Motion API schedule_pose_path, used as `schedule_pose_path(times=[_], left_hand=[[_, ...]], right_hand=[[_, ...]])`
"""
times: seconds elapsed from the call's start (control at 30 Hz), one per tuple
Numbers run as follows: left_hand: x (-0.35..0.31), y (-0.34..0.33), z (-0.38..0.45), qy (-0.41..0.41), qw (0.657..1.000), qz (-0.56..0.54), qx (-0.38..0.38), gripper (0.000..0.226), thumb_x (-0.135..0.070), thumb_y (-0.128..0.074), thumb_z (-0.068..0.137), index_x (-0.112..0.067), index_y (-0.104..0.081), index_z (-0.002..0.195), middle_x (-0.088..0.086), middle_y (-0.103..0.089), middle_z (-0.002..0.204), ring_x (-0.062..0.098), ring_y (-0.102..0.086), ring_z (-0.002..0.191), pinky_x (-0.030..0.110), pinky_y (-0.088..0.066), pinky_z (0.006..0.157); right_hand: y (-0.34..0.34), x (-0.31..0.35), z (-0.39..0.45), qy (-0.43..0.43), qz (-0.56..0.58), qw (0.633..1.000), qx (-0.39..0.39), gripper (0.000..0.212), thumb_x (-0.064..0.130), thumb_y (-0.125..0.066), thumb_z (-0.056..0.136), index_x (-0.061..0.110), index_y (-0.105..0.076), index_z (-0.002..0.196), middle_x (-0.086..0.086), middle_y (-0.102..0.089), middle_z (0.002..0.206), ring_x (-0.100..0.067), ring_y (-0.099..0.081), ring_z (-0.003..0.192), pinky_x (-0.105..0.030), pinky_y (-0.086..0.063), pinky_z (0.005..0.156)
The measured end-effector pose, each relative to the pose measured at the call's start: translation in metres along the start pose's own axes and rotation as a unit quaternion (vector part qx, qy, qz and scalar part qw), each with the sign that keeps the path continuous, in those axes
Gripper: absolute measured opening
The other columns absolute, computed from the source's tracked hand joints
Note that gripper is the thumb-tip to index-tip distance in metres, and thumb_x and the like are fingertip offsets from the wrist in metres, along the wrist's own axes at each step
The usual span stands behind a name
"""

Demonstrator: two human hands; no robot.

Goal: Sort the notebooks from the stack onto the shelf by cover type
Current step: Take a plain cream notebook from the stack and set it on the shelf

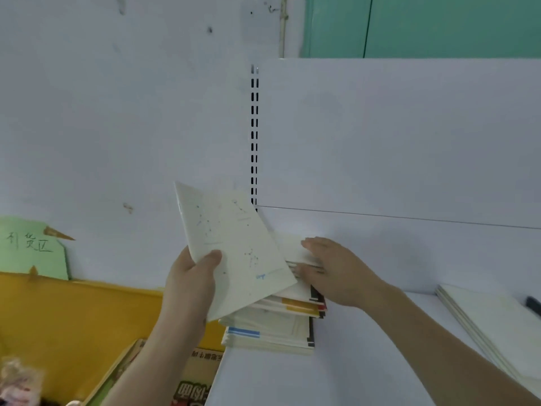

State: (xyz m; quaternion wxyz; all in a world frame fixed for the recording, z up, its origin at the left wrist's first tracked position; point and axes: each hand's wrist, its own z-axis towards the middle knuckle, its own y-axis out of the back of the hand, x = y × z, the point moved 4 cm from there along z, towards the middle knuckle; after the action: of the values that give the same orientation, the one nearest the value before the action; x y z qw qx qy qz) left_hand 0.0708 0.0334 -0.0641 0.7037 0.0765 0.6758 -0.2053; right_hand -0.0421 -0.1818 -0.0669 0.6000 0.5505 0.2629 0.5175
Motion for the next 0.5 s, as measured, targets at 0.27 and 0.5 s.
schedule_pose_path(times=[0.27, 0.5], left_hand=[[-0.011, 0.004, -0.002, -0.015, 1.0, 0.011, 0.0, 0.015, -0.022, -0.054, 0.101, -0.029, -0.058, 0.113, -0.001, -0.065, 0.108, 0.029, -0.059, 0.1, 0.054, -0.052, 0.089], [-0.011, -0.019, -0.011, -0.025, 0.999, 0.008, 0.023, 0.014, -0.023, -0.052, 0.101, -0.035, -0.059, 0.104, -0.003, -0.067, 0.108, 0.028, -0.06, 0.102, 0.055, -0.052, 0.092]], right_hand=[[0.032, 0.0, -0.003, 0.023, -0.089, 0.995, -0.049, 0.042, 0.052, -0.029, 0.102, 0.023, -0.056, 0.09, 0.004, -0.058, 0.071, -0.016, -0.054, 0.066, -0.032, -0.041, 0.059], [0.069, 0.0, -0.025, -0.011, -0.056, 0.952, -0.301, 0.038, 0.04, -0.031, 0.104, 0.02, -0.062, 0.11, 0.004, -0.055, 0.061, -0.019, -0.051, 0.052, -0.027, -0.034, 0.047]])
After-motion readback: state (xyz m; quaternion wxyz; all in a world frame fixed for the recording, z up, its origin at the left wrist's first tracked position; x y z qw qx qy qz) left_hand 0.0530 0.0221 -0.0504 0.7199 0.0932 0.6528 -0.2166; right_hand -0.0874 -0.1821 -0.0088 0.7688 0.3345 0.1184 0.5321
